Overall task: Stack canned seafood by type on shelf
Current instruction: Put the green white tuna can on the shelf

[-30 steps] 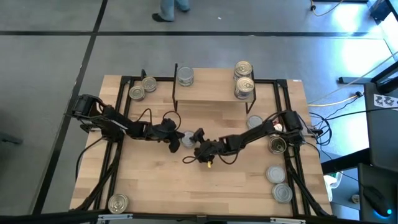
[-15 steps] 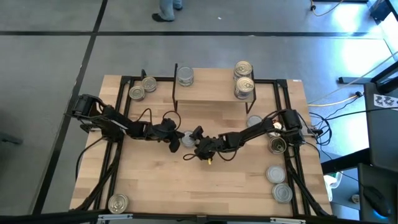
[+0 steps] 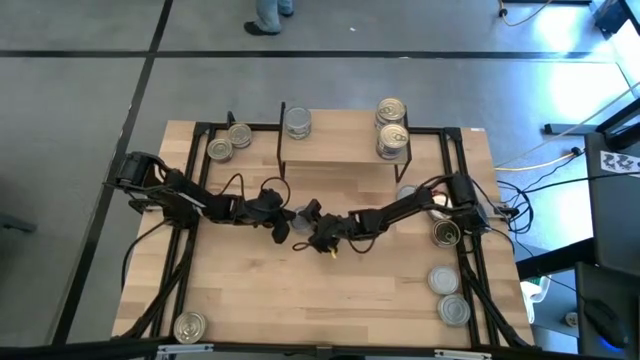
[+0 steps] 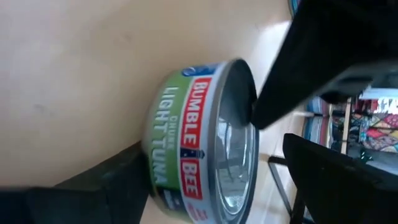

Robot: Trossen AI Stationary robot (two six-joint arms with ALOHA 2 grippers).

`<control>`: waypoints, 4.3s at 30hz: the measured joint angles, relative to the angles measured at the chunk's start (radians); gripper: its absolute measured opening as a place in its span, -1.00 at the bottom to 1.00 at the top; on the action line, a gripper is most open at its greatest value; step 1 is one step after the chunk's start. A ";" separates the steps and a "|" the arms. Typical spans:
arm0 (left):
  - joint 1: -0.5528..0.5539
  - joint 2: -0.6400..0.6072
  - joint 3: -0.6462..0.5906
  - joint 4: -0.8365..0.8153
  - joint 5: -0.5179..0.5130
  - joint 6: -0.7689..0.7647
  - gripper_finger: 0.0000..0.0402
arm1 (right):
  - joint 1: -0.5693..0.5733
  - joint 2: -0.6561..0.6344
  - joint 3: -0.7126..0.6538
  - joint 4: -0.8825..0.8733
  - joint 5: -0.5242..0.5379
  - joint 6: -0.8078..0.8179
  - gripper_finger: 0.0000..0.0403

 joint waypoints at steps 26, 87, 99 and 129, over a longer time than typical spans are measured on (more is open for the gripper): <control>-0.046 -0.098 -0.002 0.001 0.028 0.275 -0.99 | 0.021 -0.196 -0.005 -0.283 0.041 0.405 -0.35; -0.061 -0.216 0.591 -0.846 -0.448 1.026 -0.33 | 0.162 -0.517 -0.283 -0.412 -0.015 1.066 0.70; 0.092 -0.180 0.673 -0.999 -0.546 1.095 -0.33 | 0.159 -0.505 -0.463 -0.073 -0.047 1.064 0.57; 0.264 -0.064 0.674 -0.929 -0.557 1.129 -0.22 | 0.159 -0.506 -0.471 -0.060 -0.046 1.063 0.56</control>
